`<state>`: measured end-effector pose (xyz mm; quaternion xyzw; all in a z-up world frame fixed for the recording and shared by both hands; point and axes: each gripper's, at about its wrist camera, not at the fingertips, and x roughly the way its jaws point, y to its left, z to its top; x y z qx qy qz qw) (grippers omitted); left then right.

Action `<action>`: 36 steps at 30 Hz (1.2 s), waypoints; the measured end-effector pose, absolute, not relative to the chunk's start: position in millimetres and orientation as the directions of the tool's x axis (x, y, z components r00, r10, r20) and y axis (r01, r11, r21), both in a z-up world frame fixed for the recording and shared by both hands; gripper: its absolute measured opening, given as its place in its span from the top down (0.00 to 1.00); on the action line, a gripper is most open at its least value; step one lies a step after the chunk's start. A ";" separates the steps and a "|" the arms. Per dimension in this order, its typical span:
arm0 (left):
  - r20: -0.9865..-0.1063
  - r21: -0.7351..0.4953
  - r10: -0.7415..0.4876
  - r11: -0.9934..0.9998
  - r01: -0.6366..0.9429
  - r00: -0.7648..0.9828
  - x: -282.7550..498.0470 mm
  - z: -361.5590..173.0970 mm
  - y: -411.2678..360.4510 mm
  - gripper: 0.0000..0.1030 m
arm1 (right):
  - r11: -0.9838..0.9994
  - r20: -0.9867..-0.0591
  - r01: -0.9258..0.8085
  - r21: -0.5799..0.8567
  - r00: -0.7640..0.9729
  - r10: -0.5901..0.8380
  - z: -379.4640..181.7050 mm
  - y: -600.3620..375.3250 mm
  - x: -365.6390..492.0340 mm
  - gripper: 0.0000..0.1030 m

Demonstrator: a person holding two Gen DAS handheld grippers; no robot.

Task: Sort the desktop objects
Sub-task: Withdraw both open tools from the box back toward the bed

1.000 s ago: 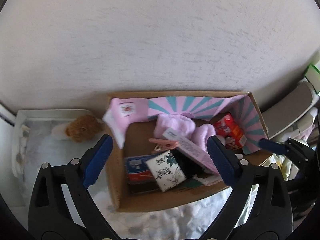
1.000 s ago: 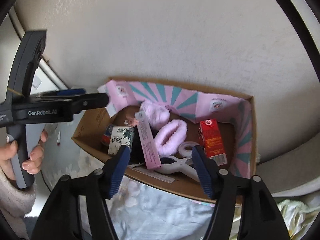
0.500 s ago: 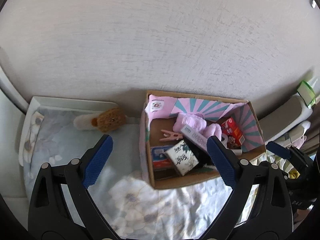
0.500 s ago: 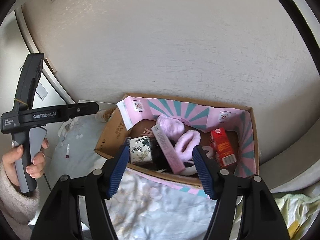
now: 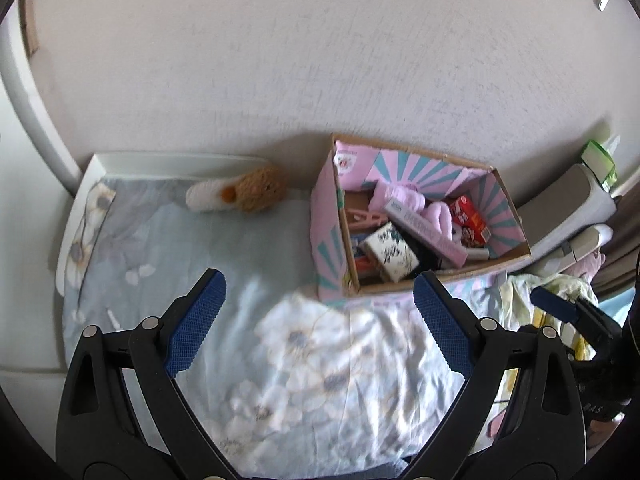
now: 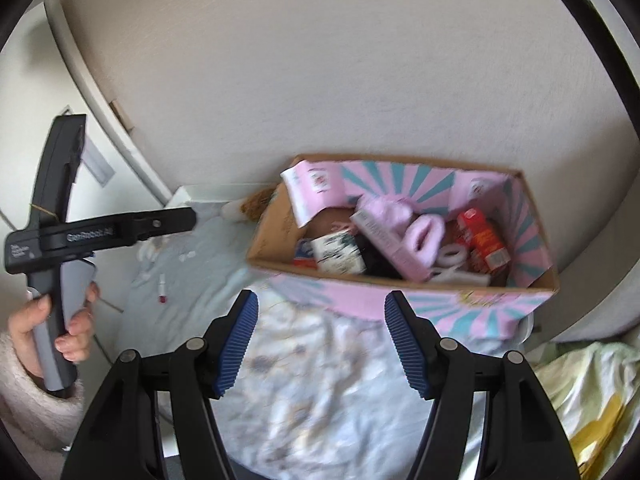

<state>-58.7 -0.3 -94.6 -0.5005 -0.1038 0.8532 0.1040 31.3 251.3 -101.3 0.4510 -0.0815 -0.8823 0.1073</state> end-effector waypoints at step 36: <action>-0.831 -0.227 0.109 -0.962 0.153 -0.546 -27.3 -94.2 -158.6 0.08 | -0.927 -0.762 0.275 0.255 -0.534 -0.368 -89.6 77.4 -78.1 0.40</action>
